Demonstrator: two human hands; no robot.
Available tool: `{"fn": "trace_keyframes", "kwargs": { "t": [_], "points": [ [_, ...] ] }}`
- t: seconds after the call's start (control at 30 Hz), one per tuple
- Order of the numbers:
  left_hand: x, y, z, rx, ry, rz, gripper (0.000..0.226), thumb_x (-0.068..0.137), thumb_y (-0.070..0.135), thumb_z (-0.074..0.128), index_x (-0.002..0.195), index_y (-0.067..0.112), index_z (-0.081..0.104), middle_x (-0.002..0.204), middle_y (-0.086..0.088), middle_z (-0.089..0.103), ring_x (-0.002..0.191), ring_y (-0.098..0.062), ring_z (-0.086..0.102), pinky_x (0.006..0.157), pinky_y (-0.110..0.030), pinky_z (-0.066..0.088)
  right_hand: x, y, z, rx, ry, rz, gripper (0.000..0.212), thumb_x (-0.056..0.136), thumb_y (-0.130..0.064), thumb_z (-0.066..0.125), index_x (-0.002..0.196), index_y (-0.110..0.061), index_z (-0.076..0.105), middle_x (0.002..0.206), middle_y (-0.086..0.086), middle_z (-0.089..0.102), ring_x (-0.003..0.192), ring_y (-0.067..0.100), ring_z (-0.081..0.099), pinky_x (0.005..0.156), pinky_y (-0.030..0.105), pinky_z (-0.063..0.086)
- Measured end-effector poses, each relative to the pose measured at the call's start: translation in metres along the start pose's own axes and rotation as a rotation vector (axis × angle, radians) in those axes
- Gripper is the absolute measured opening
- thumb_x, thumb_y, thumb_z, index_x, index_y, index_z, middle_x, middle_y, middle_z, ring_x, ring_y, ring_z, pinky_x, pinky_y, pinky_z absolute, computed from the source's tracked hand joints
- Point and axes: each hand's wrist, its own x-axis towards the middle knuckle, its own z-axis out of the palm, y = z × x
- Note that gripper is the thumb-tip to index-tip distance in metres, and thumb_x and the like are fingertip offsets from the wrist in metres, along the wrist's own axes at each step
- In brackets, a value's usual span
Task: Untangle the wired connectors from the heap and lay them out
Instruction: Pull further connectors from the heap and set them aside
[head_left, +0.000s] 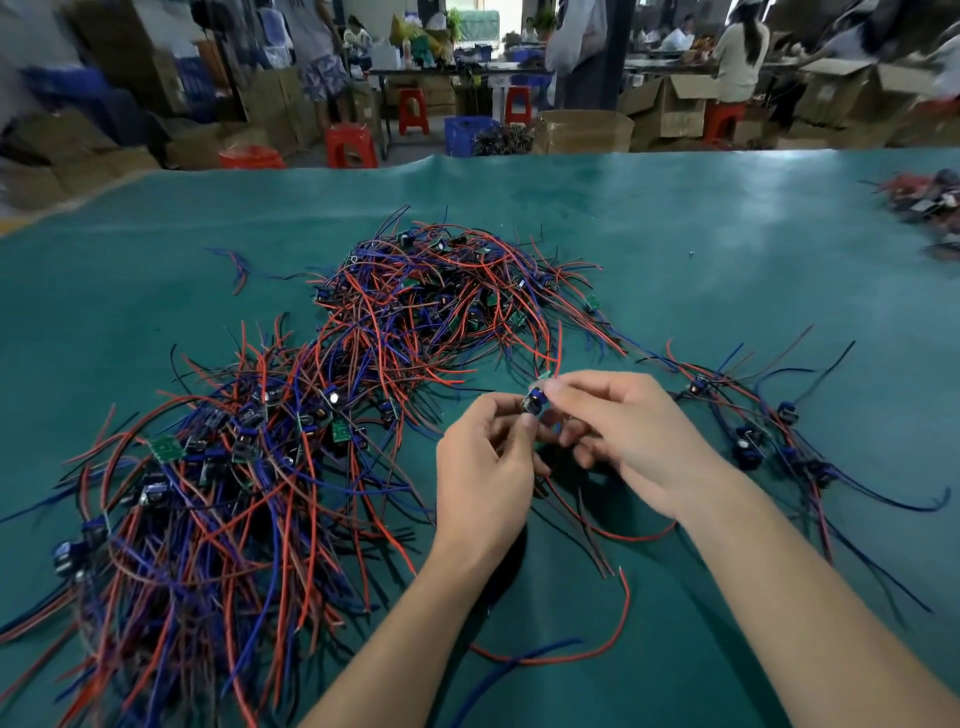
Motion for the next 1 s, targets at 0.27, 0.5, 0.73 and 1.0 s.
{"fn": "trace_keyframes", "kwargs": {
  "t": [0.27,0.5,0.73,1.0],
  "points": [
    [0.000,0.002,-0.001,0.097,-0.071,-0.012,0.021,0.097,0.018,0.062,0.077,0.016,0.068,0.053,0.004,0.062,0.046,-0.010,0.051,0.051,-0.027,0.045,0.004,-0.001,-0.005,0.026,0.156,-0.180,0.012,0.083,-0.004,0.079,0.073,-0.011,0.079,0.064,0.004,0.062,0.056,0.011,0.051,0.049,0.020,0.043],
    [-0.005,0.004,0.001,0.149,-0.108,0.025,0.021,0.094,0.015,0.064,0.073,0.015,0.067,0.051,0.007,0.057,0.049,-0.006,0.048,0.050,-0.026,0.040,0.012,-0.006,-0.042,-0.037,0.571,-0.386,0.029,0.085,-0.006,0.078,0.063,-0.024,0.076,0.062,-0.008,0.069,0.053,0.008,0.053,0.048,0.019,0.045],
    [-0.005,0.004,0.000,0.199,0.044,-0.010,0.022,0.100,0.024,0.055,0.079,0.020,0.062,0.060,0.002,0.065,0.052,-0.013,0.057,0.056,-0.034,0.049,0.011,-0.011,-0.069,0.075,1.040,-0.324,0.012,0.092,-0.020,0.064,0.080,-0.023,0.064,0.075,0.002,0.066,0.045,0.006,0.057,0.049,0.029,0.043],
    [-0.002,0.001,0.001,0.164,0.019,0.049,0.015,0.099,0.012,0.056,0.087,0.017,0.064,0.068,-0.001,0.069,0.057,-0.020,0.064,0.060,-0.041,0.055,-0.005,-0.008,0.001,-0.272,0.013,-0.195,0.016,0.090,-0.022,0.077,0.075,-0.016,0.076,0.065,-0.007,0.071,0.049,0.000,0.050,0.045,0.010,0.036]
  ]
}}
